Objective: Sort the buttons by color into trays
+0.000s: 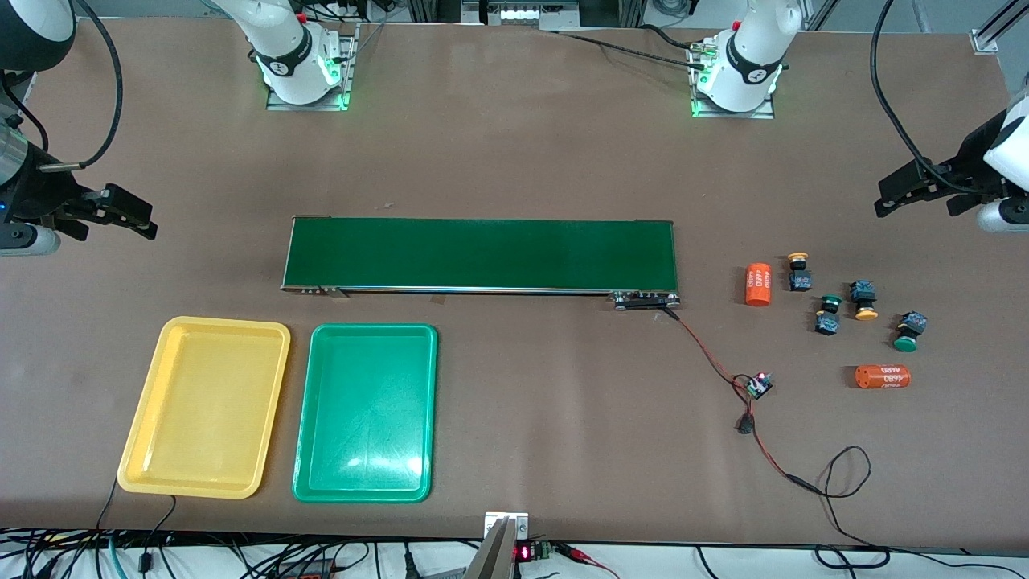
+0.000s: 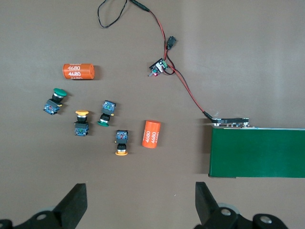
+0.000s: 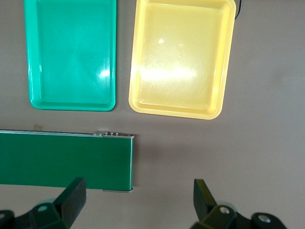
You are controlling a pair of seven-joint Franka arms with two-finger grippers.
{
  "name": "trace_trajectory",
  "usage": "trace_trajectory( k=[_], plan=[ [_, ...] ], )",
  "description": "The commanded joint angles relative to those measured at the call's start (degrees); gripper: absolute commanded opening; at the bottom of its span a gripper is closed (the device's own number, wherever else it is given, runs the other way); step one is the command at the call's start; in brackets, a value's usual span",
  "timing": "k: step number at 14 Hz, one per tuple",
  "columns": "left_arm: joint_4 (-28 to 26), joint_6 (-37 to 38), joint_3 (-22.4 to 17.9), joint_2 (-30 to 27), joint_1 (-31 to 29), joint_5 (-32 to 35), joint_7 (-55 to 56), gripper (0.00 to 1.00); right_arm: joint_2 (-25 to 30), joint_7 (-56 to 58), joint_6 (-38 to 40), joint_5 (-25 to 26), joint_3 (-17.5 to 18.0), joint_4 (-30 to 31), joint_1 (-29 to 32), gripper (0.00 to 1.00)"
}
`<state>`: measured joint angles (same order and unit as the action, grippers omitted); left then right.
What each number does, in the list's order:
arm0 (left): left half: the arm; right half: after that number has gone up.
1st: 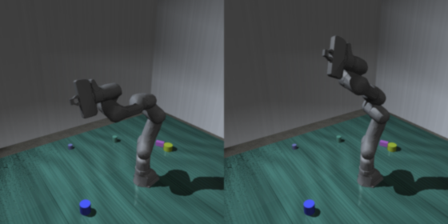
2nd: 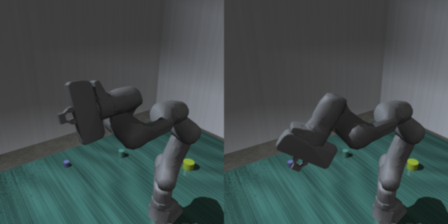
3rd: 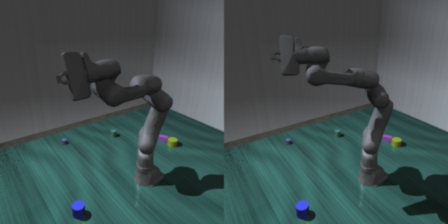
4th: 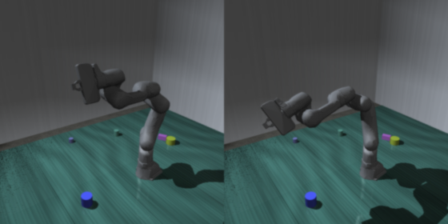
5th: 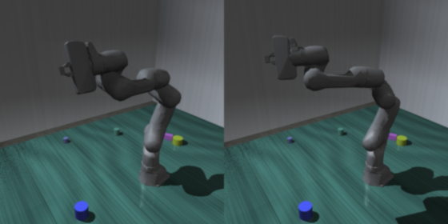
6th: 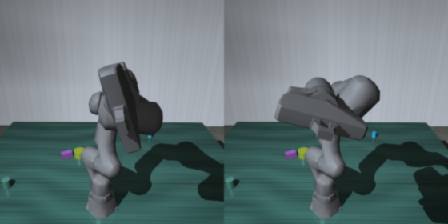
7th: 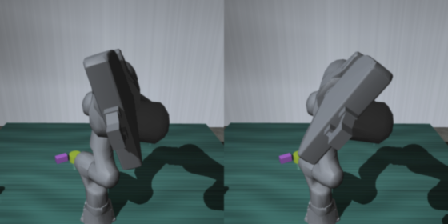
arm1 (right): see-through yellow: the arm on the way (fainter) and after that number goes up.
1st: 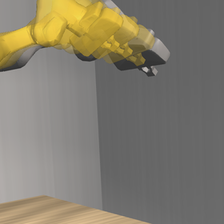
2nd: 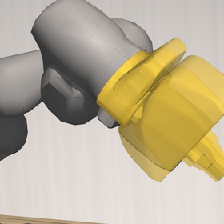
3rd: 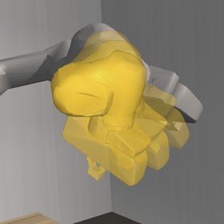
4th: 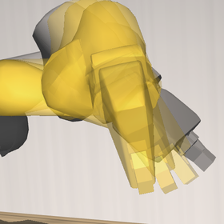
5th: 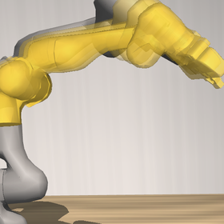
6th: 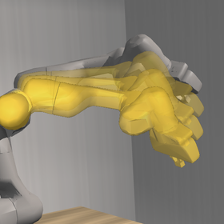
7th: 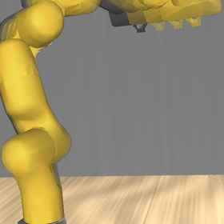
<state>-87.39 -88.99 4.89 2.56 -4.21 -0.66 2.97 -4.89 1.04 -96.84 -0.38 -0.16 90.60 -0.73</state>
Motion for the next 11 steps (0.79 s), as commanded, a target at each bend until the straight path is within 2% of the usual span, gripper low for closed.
trace_trajectory(
  k=[1,11],
  plan=[
    [-1.03,0.74,0.21,-1.41,-0.36,-0.22,0.28,1.00,0.32,0.80,-0.28,-1.11,-0.11,0.37,0.03,1.00],
    [-0.15,0.66,0.20,-0.71,-0.36,-0.04,0.28,1.00,0.32,0.89,-0.28,-1.11,-0.11,0.28,0.12,1.00]
  ],
)
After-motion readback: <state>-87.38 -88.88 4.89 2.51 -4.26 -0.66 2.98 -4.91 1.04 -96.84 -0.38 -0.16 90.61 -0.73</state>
